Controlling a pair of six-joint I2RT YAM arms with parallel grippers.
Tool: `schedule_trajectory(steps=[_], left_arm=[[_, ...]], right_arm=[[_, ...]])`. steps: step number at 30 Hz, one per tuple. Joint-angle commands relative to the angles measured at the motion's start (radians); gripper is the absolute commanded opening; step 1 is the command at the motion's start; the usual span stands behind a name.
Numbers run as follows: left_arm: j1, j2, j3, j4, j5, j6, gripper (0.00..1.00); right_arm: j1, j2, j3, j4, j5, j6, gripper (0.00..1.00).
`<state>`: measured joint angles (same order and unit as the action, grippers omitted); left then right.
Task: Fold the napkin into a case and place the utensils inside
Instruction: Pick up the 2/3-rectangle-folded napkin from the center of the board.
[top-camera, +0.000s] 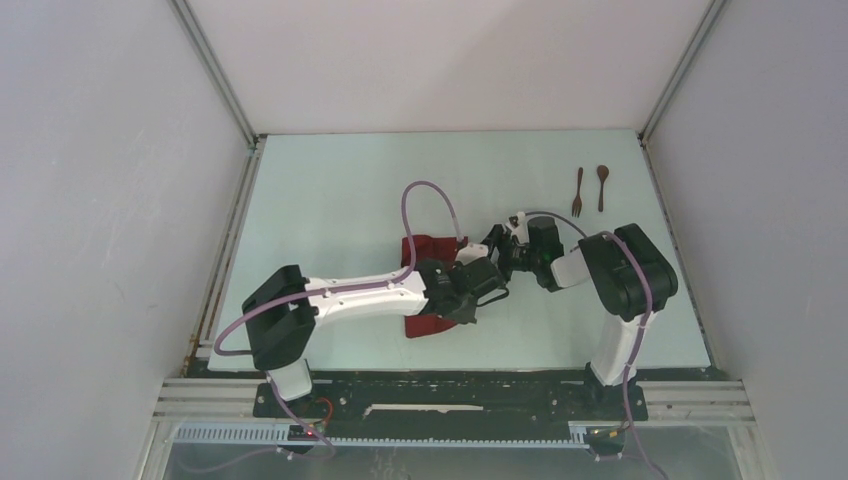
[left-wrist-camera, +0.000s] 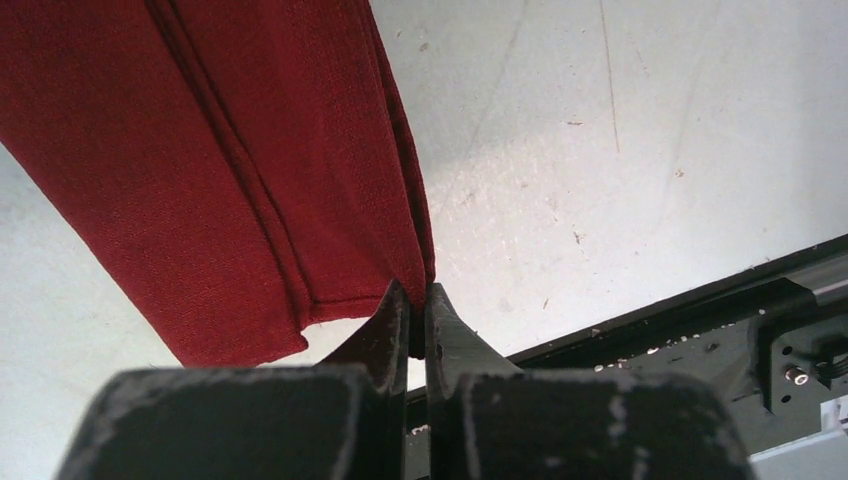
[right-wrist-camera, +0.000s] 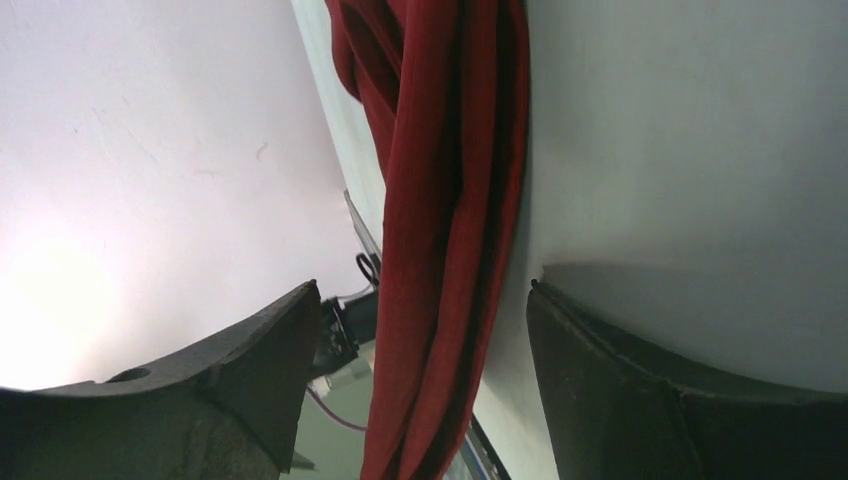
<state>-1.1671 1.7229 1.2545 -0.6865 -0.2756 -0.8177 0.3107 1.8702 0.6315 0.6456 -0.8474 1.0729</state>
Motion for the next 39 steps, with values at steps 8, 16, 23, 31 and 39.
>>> schedule_trajectory(steps=[8, 16, 23, 31, 39], left_arm=[[0.004, -0.068, -0.013, 0.045, 0.014, 0.041, 0.0], [0.006, -0.062, -0.02, 0.056, 0.037, 0.054, 0.0], [0.006, -0.057, -0.027, 0.076, 0.061, 0.063, 0.0], [0.019, -0.094, -0.094, 0.163, 0.101, 0.064, 0.0], [0.077, -0.216, -0.289, 0.357, 0.182, 0.033, 0.0]], right_arm=[[0.008, 0.094, 0.116, 0.063, 0.074, 0.055, 0.68], [0.004, 0.105, 0.116, 0.084, 0.09, 0.055, 0.57], [-0.01, 0.119, 0.117, 0.101, 0.094, 0.04, 0.3], [0.003, 0.054, 0.117, 0.025, 0.145, -0.03, 0.0], [0.053, -0.052, 0.226, -0.33, 0.27, -0.2, 0.0]])
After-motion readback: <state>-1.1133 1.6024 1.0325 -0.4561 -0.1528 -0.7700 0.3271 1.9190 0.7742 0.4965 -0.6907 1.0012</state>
